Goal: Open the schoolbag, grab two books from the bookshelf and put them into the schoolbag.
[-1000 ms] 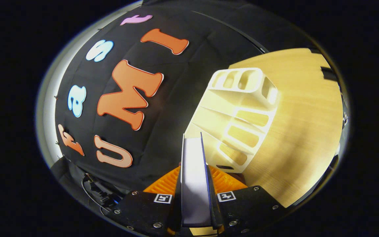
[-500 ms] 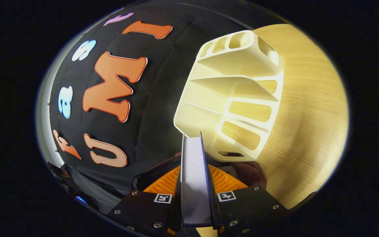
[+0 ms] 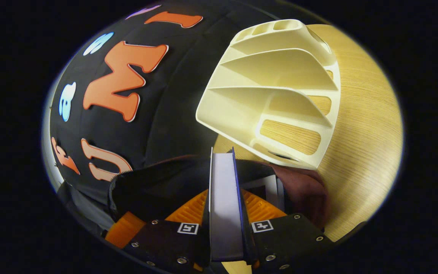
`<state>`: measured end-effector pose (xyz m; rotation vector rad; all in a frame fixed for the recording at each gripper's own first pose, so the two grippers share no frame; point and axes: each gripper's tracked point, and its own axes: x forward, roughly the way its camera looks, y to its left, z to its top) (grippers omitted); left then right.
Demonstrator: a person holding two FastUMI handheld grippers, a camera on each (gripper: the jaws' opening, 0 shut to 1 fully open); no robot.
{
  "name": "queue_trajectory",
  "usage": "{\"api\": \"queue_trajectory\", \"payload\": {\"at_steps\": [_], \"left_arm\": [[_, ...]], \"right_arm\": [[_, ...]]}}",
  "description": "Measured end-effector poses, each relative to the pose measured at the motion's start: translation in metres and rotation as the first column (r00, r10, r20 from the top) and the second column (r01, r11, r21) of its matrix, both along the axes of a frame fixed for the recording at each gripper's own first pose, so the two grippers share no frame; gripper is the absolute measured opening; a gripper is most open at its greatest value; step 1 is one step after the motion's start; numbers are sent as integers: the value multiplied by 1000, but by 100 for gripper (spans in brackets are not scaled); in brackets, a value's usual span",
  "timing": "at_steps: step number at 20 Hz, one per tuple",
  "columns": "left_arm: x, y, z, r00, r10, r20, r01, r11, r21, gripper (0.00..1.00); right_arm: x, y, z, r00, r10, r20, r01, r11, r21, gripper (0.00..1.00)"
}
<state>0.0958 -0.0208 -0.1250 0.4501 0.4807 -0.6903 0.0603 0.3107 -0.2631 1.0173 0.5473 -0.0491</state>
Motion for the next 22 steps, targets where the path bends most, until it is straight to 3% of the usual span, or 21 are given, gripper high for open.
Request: {"api": "queue_trajectory", "payload": {"at_steps": [4,6,10,14,22], "left_arm": [[2,10,2,999,33,-11,-33,999,-22,1],[5,15,2,997,69,-28,-70,997,-42,1],[5,25,1,993,106,-54,-109,992,-62,1],[4,31,-3,982,166,-93,-174,981,-91,1],[-15,22,-14,963,249,-106,-257,964,-73,1]], "right_arm": [[-20,7,-17,989,85,-125,-93,994,-61,44],[-33,2,-35,963,112,-245,-151,977,-149,57],[-52,0,-36,921,212,-327,-283,941,-187,95],[-60,-28,-12,912,259,-318,-330,923,-196,98],[-76,-139,44,907,315,-280,-394,869,-300,98]]}}
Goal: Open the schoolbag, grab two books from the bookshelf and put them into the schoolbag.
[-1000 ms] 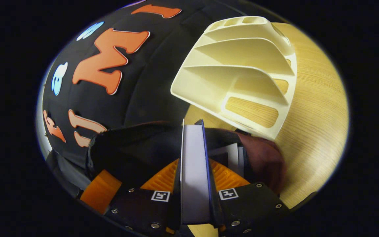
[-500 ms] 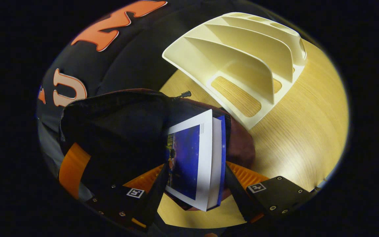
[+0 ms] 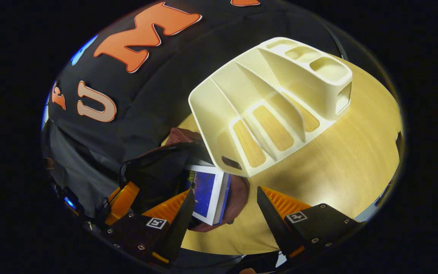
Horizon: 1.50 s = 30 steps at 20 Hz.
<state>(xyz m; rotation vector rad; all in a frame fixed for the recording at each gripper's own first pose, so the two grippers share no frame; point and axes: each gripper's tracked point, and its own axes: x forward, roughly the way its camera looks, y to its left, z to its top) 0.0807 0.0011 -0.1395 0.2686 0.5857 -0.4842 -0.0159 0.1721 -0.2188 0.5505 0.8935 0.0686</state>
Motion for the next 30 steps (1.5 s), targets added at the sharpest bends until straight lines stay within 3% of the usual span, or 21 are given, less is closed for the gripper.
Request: {"api": "queue_trajectory", "payload": {"at_steps": [2,6,7,8,11,14,18,19,23,26,28,30], "left_arm": [[-4,-1,-1,1000,18,6,-18,1000,8,4],[-20,-14,-6,998,52,-41,-54,998,-38,24],[-26,-19,-6,997,56,-55,-60,996,-65,44],[-32,-26,-4,996,57,-69,-63,993,-96,55],[-43,-44,11,994,94,-61,-102,983,-152,100],[-30,-59,43,989,142,46,-132,976,-173,99],[-1,-76,102,949,203,241,-158,968,-194,99],[6,-82,124,932,218,288,-157,963,-219,99],[23,-97,192,864,272,424,-117,927,-356,100],[24,-98,211,831,280,482,-89,920,-382,97],[24,-98,211,824,279,493,-87,923,-375,97],[24,-97,207,828,282,484,-88,919,-385,97]], "right_arm": [[3,-25,12,1000,22,20,-21,999,-33,97],[12,-62,28,998,47,47,-42,995,-96,98],[12,-66,31,997,57,44,-53,994,-94,98],[13,-72,32,997,71,40,-67,993,-100,98],[16,-87,32,992,120,39,-111,979,-172,98],[25,-91,46,984,160,82,-142,970,-196,98],[53,-101,105,945,187,268,-98,945,-313,98],[60,-102,129,923,194,332,-75,938,-339,97],[80,-119,222,787,190,587,89,906,-413,97],[80,-136,268,687,141,713,218,896,-387,97],[79,-143,275,646,112,755,281,885,-372,96],[76,-153,280,625,98,775,326,869,-373,100]]}}
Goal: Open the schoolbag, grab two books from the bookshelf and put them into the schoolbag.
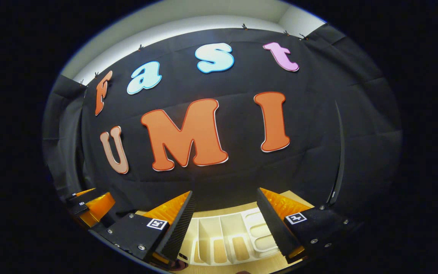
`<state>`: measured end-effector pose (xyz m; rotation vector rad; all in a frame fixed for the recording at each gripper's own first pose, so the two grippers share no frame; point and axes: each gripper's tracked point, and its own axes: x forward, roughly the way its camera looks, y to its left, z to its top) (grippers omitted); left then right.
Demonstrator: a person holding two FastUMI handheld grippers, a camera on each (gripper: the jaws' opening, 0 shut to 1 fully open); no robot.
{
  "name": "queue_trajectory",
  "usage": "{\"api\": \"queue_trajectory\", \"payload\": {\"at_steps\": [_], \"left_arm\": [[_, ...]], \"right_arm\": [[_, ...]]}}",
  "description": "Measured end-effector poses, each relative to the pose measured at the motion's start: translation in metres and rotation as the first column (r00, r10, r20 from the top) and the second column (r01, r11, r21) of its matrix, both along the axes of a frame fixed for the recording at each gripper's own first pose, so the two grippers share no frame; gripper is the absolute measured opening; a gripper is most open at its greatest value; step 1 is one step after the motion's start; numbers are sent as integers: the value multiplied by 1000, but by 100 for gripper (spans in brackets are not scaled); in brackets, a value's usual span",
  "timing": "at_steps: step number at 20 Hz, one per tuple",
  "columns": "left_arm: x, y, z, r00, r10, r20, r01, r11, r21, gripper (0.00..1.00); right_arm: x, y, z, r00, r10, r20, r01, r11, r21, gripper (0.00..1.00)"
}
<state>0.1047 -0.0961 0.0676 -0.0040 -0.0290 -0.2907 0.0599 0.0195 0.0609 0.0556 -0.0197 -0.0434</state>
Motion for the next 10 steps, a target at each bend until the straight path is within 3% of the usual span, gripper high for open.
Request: {"api": "queue_trajectory", "payload": {"at_steps": [1,8,10], "left_arm": [[0,-2,-2,1000,-2,-10,2,1000,-7,99],[14,6,-18,999,23,-44,-22,999,26,96],[12,2,-15,999,32,-34,-31,999,20,96]], "right_arm": [[0,-3,1,1000,-12,6,12,1000,-7,96],[-6,-13,-22,998,-28,-47,32,996,81,100],[-5,-25,-29,998,-37,-53,40,997,67,96]]}}
